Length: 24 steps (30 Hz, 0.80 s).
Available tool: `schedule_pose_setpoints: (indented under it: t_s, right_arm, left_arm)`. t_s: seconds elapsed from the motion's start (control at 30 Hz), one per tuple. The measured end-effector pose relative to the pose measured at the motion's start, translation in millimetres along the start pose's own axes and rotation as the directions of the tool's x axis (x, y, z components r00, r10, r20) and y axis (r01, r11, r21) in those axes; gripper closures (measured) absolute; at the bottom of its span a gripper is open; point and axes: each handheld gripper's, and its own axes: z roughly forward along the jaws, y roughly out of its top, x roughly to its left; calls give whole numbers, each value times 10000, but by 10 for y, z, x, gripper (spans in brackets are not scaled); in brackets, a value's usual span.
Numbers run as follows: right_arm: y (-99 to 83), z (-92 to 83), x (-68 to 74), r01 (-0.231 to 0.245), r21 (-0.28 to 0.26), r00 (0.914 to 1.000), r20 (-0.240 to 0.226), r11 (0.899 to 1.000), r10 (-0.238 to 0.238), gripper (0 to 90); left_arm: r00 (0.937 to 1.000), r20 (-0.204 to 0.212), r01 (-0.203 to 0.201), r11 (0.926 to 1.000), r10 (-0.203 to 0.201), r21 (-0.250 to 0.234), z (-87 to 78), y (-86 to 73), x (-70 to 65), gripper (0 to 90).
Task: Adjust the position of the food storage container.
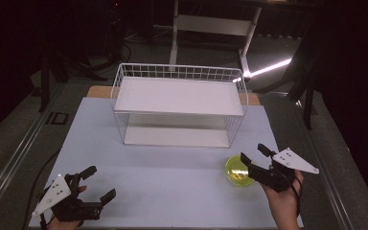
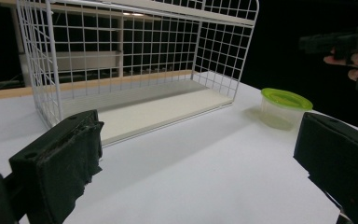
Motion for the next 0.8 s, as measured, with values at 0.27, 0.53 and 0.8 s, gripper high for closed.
schedule_pose_setpoints:
  t_s: [0.27,0.53,0.8]
  right_arm:
    - [-246,-23,-215,-692,657,9937,931,9954,629,568]
    - [-502,-40,-398,-1215,1597,9860,1325,9797,1007,862]
    - [-765,-22,-490,-1556,2551,9766,1849,9543,1099,899]
  left_arm:
    - [10000,13,-8,10000,8,29,12,-5,-2,17]
    - [10000,10,-42,10000,41,81,21,-7,-8,17]
    - [10000,11,-54,10000,54,65,27,-6,-11,17]
